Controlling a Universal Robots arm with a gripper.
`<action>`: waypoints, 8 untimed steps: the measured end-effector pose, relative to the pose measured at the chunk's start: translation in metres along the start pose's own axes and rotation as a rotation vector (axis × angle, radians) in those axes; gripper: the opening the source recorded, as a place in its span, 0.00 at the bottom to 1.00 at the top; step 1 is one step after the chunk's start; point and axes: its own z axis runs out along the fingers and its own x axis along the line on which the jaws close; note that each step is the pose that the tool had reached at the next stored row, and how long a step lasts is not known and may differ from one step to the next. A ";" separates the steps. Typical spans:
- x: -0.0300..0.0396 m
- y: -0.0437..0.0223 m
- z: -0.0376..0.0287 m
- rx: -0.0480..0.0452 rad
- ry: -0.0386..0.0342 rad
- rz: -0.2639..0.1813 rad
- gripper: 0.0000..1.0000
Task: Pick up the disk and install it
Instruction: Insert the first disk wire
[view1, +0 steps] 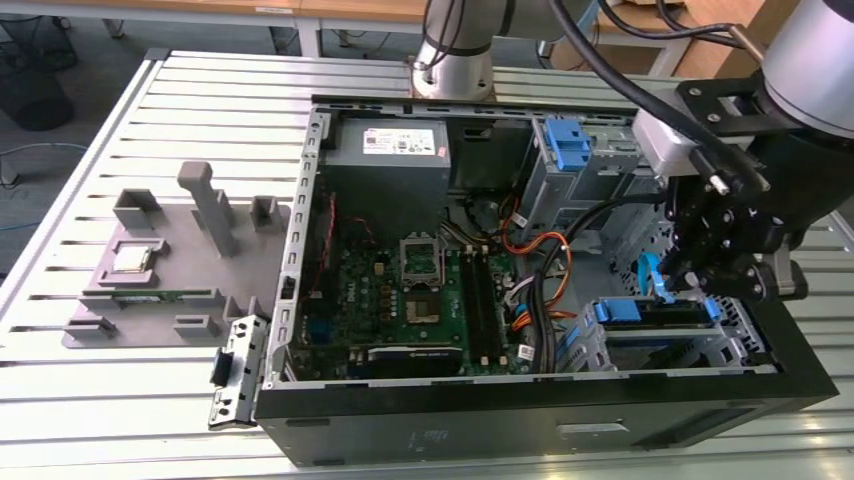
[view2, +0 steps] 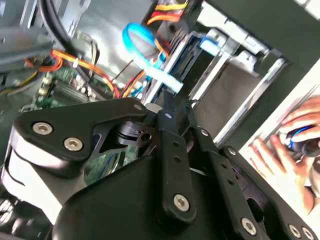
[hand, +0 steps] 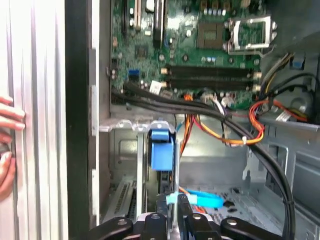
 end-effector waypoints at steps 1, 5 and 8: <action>0.0000 -0.0002 0.0002 -0.0181 -0.0003 0.001 0.23; 0.0000 -0.0010 0.0009 -0.0916 -0.0015 0.004 0.23; 0.0000 -0.0010 0.0010 -0.1099 -0.0018 0.004 0.23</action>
